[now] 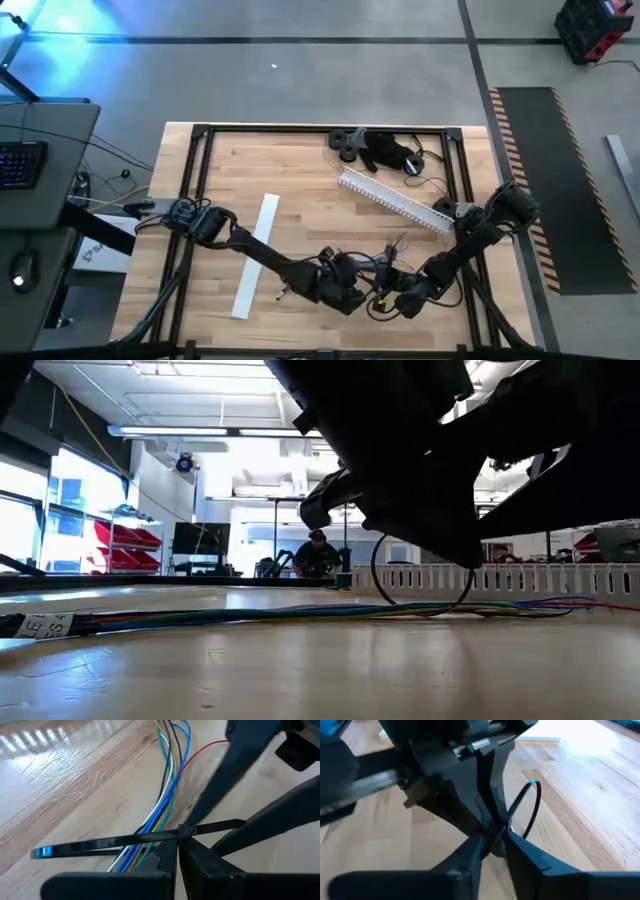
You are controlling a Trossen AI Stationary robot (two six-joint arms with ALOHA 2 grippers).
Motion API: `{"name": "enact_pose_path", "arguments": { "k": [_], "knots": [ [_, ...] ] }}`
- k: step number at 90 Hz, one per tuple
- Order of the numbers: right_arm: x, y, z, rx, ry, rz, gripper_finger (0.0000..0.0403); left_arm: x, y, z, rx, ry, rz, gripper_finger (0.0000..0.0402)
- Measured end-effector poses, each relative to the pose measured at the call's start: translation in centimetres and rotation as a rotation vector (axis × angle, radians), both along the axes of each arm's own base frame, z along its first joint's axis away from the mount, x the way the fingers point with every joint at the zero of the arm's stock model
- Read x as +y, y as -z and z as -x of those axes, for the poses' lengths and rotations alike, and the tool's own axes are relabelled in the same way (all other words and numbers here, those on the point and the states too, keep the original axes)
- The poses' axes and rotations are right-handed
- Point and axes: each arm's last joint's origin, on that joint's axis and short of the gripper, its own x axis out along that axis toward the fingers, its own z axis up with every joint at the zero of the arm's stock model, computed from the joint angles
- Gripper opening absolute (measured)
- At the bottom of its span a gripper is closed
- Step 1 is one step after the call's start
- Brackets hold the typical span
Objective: Ziptie cables
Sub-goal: Wrap the cable using zip tie
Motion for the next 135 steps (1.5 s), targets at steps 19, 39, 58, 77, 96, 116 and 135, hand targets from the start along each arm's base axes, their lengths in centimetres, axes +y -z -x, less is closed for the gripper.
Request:
{"name": "enact_pose_path", "arguments": {
  "k": [19,39,58,77,96,116,135],
  "knots": [
    [0.4,0.0,0.3,-0.002,-0.01,-0.03,0.0002,-0.2,0.1,0.1,0.061,0.089,-0.012,0.0],
    [0.4,0.3,0.5,0.028,-0.006,-0.074,0.0,-1.0,0.5,1.0,0.188,0.24,-0.081,0.0034],
    [0.3,0.4,0.6,0.038,-0.002,-0.089,0.0,-2.0,0.1,2.2,0.261,0.321,-0.111,0.0103],
    [0.4,0.4,0.6,0.044,-0.009,-0.096,0.0,-4.3,-0.9,3.2,0.233,0.429,-0.205,0.0128],
    [0.4,0.4,0.6,0.047,-0.014,-0.101,0.0,-5.9,-3.6,3.9,0.154,0.446,-0.553,0.0127],
    [0.5,0.2,0.4,0.033,-0.026,-0.117,0.0,-3.0,-2.7,2.1,0.228,0.533,-0.595,0.0131],
    [0.5,0.2,0.4,0.034,-0.031,-0.113,0.0,-1.2,-2.3,1.2,0.262,0.603,-0.546,0.013]
  ]
}}
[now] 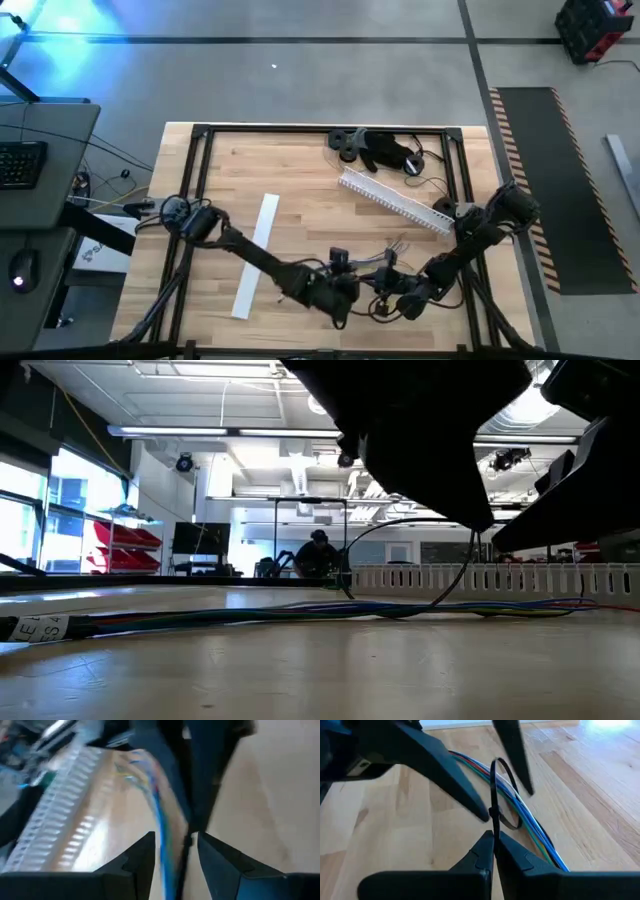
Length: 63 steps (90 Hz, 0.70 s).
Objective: Ziptie cables
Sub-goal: Wrap the cable using zip tie
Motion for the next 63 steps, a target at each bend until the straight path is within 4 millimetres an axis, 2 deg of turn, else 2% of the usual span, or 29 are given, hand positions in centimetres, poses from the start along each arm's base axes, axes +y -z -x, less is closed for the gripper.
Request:
{"name": "enact_pose_path", "arguments": {
  "k": [18,45,53,63],
  "knots": [
    [0.02,-0.03,-0.02,-0.002,-0.002,-0.002,0.0,0.46,0.05,-0.25,0.013,0.01,0.023,0.0109],
    [0.04,-0.03,-0.02,0.002,-0.014,0.008,0.0,0.5,0.09,-0.19,0.016,0.005,0.003,0.0012],
    [0.06,-0.02,-0.01,0.012,-0.04,0.039,0.0,0.52,0.08,-0.17,0.013,-0.004,-0.004,0.0007],
    [0.44,-0.1,0.33,0.054,-0.165,0.141,0.0004,0.56,0.14,-0.12,0.016,-0.012,-0.009,0.0007]
  ]
}}
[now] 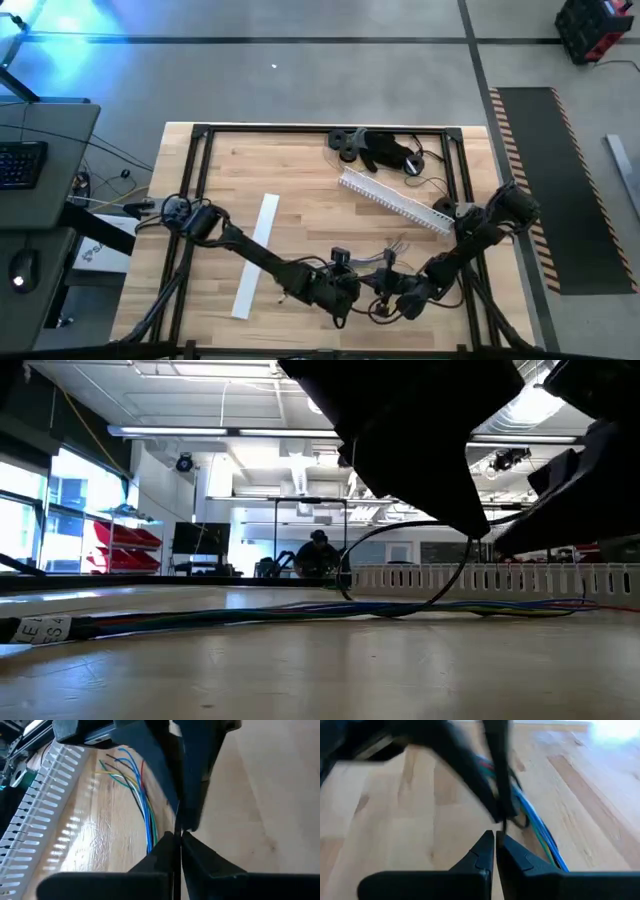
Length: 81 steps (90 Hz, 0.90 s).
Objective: Ziptie cables
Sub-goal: Wrap the cable using zip tie
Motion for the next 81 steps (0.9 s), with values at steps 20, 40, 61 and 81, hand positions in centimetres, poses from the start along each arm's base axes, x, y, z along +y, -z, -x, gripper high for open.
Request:
{"name": "enact_pose_path", "arguments": {
  "k": [20,40,61,81],
  "knots": [
    [0.7,-0.9,1.1,0.0,-0.119,0.188,0.0101,-0.1,0.0,0.0,0.007,0.006,0.032,0.0002],
    [0.8,-0.7,1.5,-0.038,-0.079,0.312,0.0189,-0.2,0.1,0.0,0.014,0.016,0.054,0.0001],
    [0.2,0.2,0.6,-0.024,-0.047,0.325,0.014,-0.2,0.1,0.0,0.017,0.021,0.063,0.0],
    [0.4,1.0,0.2,-0.034,-0.057,0.343,0.0072,-0.2,0.1,0.0,0.017,0.02,0.07,0.0]
  ]
}}
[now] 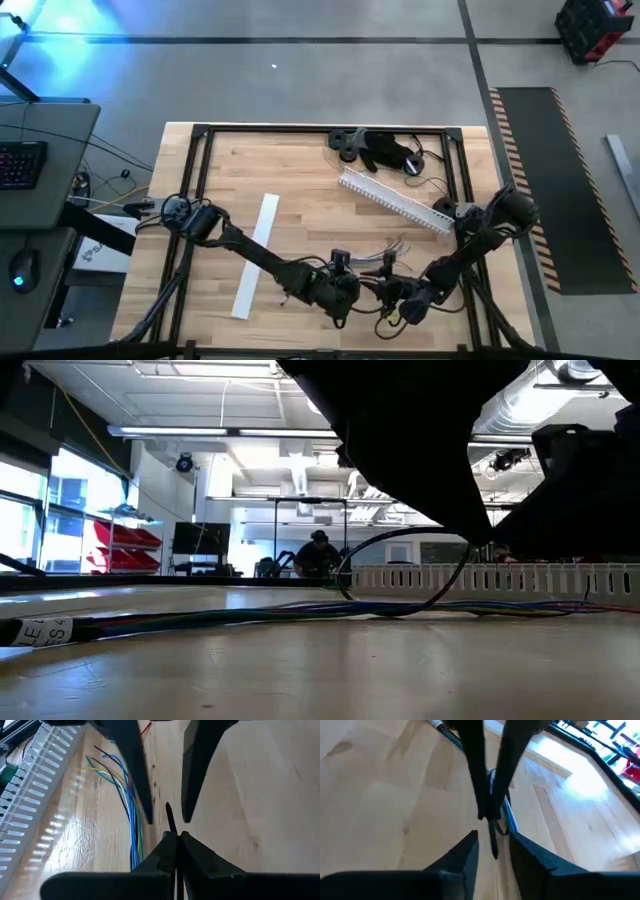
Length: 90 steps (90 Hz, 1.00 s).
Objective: Ziptie cables
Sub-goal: Wrap the cable using zip tie
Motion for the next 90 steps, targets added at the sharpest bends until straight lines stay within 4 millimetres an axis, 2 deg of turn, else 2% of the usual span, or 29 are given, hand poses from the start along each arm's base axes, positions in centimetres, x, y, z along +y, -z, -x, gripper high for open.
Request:
{"name": "enact_pose_path", "arguments": {
  "k": [30,46,71,82,90],
  "knots": [
    [0.1,0.2,-0.2,-0.009,-0.007,0.007,0.0005,0.0,0.0,0.0,0.0,-0.005,0.009,0.0],
    [0.2,0.3,0.1,-0.012,0.031,-0.06,0.0,0.1,0.1,0.2,0.024,-0.011,-0.002,0.0],
    [1.0,0.7,2.4,0.039,0.063,-0.146,0.0,0.5,-0.3,1.0,0.071,-0.056,-0.016,0.0],
    [1.6,0.3,2.3,0.034,-0.026,-0.094,0.0003,0.5,-0.4,0.7,0.07,-0.031,0.034,0.0],
    [1.9,-0.1,1.8,0.022,-0.111,-0.027,0.0024,0.5,-0.4,0.5,0.074,-0.007,0.077,0.0]
  ]
}}
